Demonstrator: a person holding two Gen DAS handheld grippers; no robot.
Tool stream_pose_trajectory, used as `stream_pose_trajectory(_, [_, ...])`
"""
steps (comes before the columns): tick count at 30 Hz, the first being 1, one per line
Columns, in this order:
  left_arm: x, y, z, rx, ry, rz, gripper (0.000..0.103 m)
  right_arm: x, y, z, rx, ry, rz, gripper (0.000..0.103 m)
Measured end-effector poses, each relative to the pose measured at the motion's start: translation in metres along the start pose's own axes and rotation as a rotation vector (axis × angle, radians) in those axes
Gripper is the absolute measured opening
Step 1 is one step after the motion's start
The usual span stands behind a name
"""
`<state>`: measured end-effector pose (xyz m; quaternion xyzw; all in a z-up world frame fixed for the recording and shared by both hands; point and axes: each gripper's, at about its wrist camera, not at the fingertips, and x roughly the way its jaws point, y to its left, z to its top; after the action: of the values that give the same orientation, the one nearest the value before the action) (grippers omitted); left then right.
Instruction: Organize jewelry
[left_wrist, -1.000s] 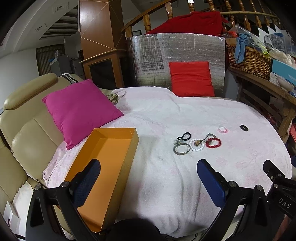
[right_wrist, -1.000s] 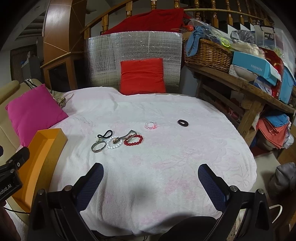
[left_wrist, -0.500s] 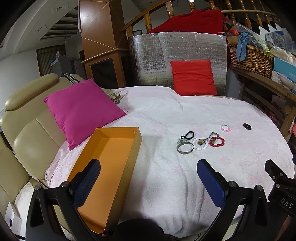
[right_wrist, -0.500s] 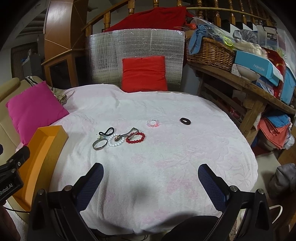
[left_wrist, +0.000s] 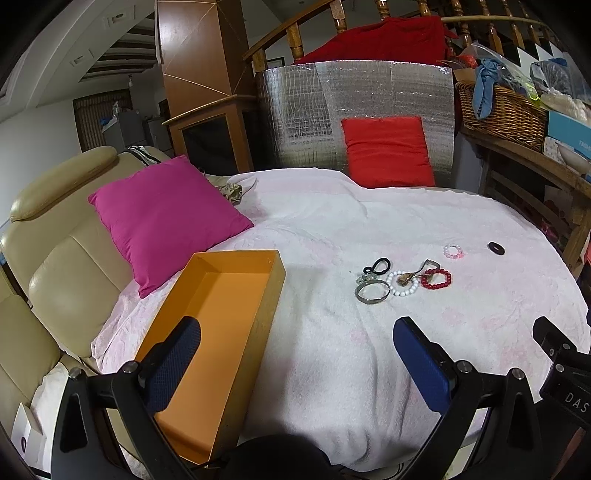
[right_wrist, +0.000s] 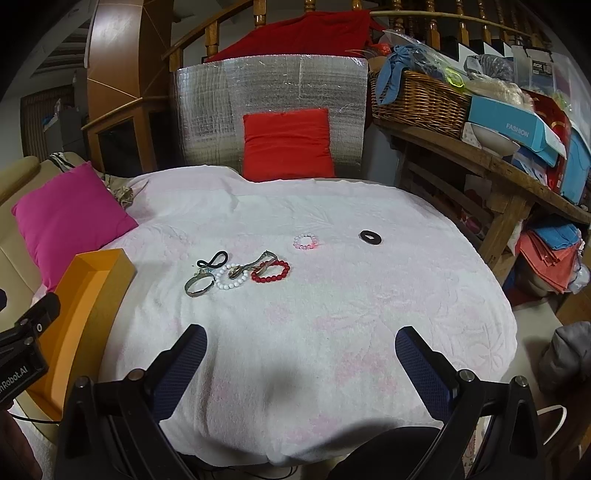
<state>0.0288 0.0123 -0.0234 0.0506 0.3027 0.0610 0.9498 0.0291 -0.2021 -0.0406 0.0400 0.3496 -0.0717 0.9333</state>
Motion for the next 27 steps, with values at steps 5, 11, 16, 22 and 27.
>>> stream_pose_trajectory(5, [0.0012, -0.0005, -0.0007, 0.004, 0.002, 0.007, 0.103, 0.0015, -0.0003, -0.0009, 0.003, 0.005, 0.000, 0.103])
stream_pose_trajectory(11, [0.0018, -0.0009, -0.0016, 0.005, 0.002, 0.009, 0.103, 0.0022, -0.0014, -0.0018, 0.006, 0.007, 0.001, 0.103])
stream_pose_trajectory(16, [0.0014, -0.0005, -0.0028, 0.010, 0.001, 0.011, 0.103, 0.0026, -0.0017, -0.0023, 0.007, 0.007, 0.002, 0.103])
stream_pose_trajectory(22, [0.0010, 0.0000, -0.0035, 0.009, 0.002, 0.014, 0.103, 0.0028, -0.0023, -0.0032, 0.008, 0.009, 0.001, 0.103])
stream_pose_trajectory(27, [0.0016, 0.0002, -0.0034, 0.008, 0.004, 0.013, 0.103, 0.0028, -0.0025, -0.0034, 0.009, 0.012, 0.000, 0.103])
